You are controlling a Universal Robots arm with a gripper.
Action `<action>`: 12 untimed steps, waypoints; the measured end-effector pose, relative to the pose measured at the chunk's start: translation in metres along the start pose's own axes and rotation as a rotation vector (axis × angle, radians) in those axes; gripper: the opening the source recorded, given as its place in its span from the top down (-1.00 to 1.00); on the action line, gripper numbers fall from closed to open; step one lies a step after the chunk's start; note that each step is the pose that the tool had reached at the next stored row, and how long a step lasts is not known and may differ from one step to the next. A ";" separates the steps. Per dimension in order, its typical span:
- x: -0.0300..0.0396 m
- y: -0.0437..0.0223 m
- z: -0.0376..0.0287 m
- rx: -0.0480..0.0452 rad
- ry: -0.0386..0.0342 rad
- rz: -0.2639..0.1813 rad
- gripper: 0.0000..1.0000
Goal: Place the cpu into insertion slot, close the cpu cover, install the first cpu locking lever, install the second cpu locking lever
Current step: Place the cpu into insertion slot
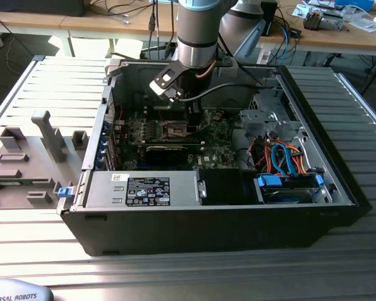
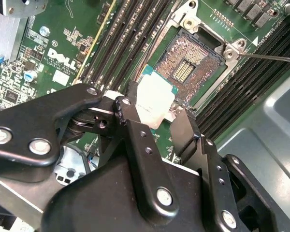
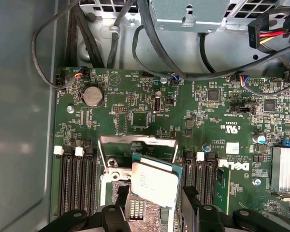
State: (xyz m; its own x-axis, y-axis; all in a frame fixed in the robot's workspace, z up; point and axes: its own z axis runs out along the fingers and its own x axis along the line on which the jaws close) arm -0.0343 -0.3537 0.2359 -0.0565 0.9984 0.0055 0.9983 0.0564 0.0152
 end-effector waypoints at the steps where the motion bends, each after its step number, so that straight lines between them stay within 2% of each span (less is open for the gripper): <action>1: 0.0000 -0.0003 -0.0009 -0.0002 -0.0002 0.000 -0.08; 3: 0.0000 -0.0004 -0.0011 -0.0003 -0.0019 0.000 -0.08; 5: 0.0000 -0.0004 -0.0011 0.0006 -0.0149 0.000 -0.08; 7: 0.0006 -0.0002 -0.0010 0.0026 -0.0520 -0.001 -0.08; 8: 0.0017 0.0004 -0.0010 0.0036 -0.0645 -0.001 -0.08; 9: 0.0033 0.0013 -0.0010 0.0047 -0.0712 -0.001 -0.08; 10: 0.0065 0.0025 -0.0010 0.0056 -0.0742 -0.002 -0.08; 12: 0.0094 0.0034 -0.0009 0.0061 -0.0741 -0.002 -0.08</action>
State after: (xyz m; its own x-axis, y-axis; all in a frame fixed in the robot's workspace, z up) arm -0.0314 -0.3442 0.2369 -0.0571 0.9960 -0.0686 0.9983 0.0578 0.0091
